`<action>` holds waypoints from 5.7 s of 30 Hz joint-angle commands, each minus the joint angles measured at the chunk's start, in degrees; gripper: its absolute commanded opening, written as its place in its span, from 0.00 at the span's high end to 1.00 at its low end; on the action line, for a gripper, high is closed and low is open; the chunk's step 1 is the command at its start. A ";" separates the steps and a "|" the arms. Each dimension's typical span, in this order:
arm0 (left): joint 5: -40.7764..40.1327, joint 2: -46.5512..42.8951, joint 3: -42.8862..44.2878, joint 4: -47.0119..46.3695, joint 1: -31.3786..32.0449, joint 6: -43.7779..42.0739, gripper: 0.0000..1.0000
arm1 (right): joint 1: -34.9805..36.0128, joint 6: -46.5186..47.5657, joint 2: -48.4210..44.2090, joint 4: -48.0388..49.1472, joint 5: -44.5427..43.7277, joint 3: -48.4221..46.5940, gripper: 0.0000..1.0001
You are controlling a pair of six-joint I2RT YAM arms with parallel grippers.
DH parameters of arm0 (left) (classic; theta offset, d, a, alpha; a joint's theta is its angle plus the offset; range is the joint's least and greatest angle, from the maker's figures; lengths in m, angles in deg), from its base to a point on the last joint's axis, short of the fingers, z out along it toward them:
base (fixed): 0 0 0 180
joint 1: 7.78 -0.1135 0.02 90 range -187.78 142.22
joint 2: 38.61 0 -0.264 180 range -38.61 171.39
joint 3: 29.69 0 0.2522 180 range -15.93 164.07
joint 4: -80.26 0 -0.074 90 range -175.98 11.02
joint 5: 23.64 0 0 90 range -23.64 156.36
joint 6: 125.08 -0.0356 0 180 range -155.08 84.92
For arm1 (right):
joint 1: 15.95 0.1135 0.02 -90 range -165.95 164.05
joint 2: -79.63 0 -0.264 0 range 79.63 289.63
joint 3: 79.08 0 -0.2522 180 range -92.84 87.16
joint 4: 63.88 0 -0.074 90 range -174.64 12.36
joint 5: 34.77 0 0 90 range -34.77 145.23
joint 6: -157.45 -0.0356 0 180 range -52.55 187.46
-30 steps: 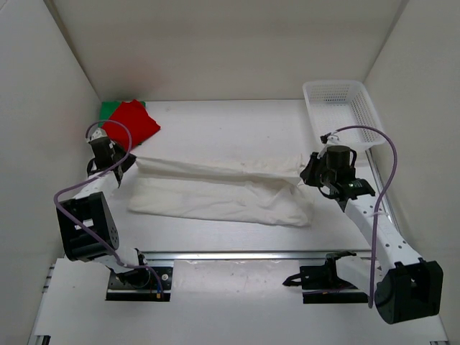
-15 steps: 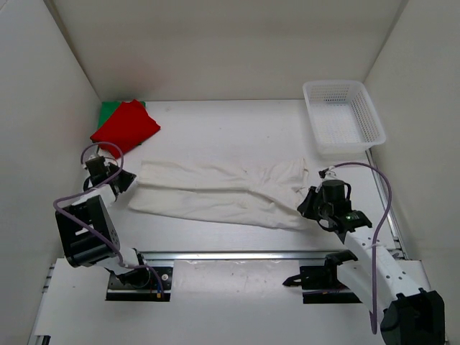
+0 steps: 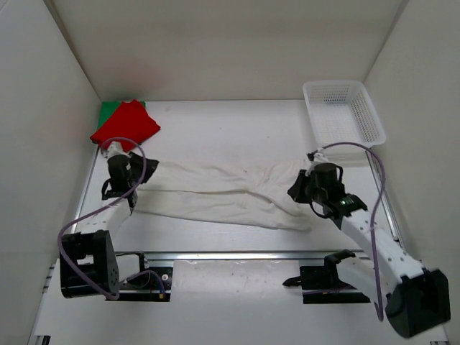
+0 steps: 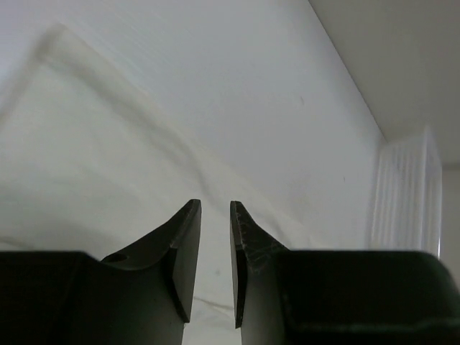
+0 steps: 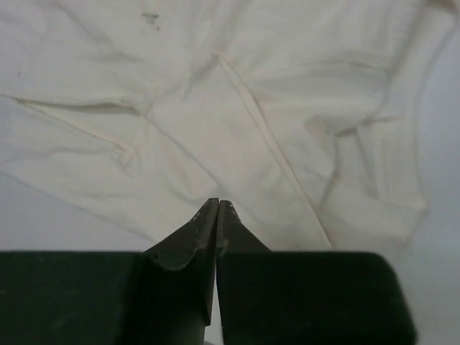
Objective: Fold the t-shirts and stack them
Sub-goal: Fold the other side of the tshirt into a rectangle, then rotate the tshirt 90 degrees
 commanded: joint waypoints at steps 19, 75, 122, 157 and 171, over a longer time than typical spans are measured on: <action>-0.27 -9.60 -14.45 -11.81 28.77 -1.08 0.69 | 6.14 7.99 42.84 24.12 -1.10 -18.55 0.63; -2.74 -8.82 -10.06 -12.06 29.65 -1.69 0.66 | 14.71 -3.00 17.44 13.03 -10.97 -1.87 1.00; 5.97 16.00 -5.56 -25.18 7.15 12.20 0.67 | -17.15 -5.20 28.43 36.96 1.18 -1.49 0.54; -1.15 0.87 -7.86 -20.17 22.07 7.46 0.64 | -0.09 -2.82 24.87 27.44 1.96 0.71 0.98; 12.74 -1.42 -3.63 -9.44 26.48 0.42 0.61 | 0.26 -2.55 74.60 17.47 11.88 -48.43 1.00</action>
